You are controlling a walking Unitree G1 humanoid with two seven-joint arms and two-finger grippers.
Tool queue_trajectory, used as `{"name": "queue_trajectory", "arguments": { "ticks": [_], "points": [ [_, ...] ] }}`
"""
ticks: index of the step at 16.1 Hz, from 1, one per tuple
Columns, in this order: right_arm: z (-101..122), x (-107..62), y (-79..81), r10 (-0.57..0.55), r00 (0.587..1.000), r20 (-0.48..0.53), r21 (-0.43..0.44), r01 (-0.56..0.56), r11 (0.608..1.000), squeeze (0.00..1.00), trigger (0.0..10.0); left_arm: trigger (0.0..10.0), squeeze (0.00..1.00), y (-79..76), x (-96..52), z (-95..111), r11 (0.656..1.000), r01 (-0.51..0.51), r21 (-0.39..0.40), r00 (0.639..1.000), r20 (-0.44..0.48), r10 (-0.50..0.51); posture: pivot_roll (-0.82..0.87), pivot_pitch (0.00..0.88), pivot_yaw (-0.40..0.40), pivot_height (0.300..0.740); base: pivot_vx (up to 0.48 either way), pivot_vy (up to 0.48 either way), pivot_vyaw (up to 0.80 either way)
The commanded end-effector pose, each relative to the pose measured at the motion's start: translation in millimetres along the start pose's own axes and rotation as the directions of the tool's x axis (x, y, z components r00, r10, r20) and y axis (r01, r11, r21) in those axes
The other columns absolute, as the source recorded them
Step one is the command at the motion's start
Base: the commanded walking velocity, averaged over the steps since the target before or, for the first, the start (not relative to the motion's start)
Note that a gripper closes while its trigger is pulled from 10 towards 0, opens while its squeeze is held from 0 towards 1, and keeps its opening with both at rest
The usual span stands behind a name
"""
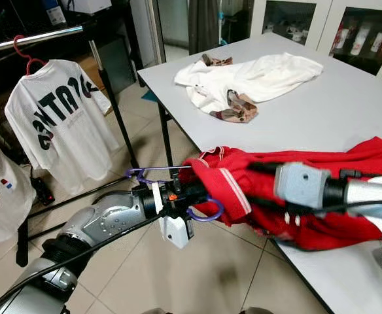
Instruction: Hang hanger
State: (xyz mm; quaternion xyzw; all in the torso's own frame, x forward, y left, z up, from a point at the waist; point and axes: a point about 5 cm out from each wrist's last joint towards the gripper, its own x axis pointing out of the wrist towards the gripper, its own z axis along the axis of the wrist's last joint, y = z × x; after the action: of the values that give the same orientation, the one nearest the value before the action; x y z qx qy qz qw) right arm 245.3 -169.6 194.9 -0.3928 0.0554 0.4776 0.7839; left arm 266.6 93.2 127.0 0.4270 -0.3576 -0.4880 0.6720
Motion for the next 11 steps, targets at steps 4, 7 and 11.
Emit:
{"name": "queue_trajectory", "arguments": {
  "ticks": [4, 7, 11],
  "points": [
    [8, 17.0, 7.5, 0.003, 1.0, 0.021, -0.039, -0.002, 0.999, 0.0, 10.0, 10.0, 0.0, 5.3, 6.5, 4, 1.0, 0.004, 0.022, 0.999, 0.039, -0.005, -0.13, 0.0, 0.105, 0.736, 0.0, 0.0, 0.0],
    [15, 22.3, 8.4, 0.002, 0.998, 0.058, -0.042, 0.0, 0.999, 0.0, 10.0, 10.0, 0.0, 4.1, 11.6, 5, 1.0, 0.004, 0.019, 0.999, 0.054, -0.005, -0.13, 0.0, 0.106, 0.736, 0.0, 0.0, 0.0],
    [22, 29.2, 5.8, -0.019, 0.996, 0.087, -0.086, 0.026, 0.996, 0.0, 4.6, 10.0, 0.0, 6.4, 22.5, 7, 1.0, 0.003, 0.023, 0.996, 0.084, -0.005, -0.14, 0.0, 0.107, 0.736, 0.0, 0.0, 0.0]
  ]
}}
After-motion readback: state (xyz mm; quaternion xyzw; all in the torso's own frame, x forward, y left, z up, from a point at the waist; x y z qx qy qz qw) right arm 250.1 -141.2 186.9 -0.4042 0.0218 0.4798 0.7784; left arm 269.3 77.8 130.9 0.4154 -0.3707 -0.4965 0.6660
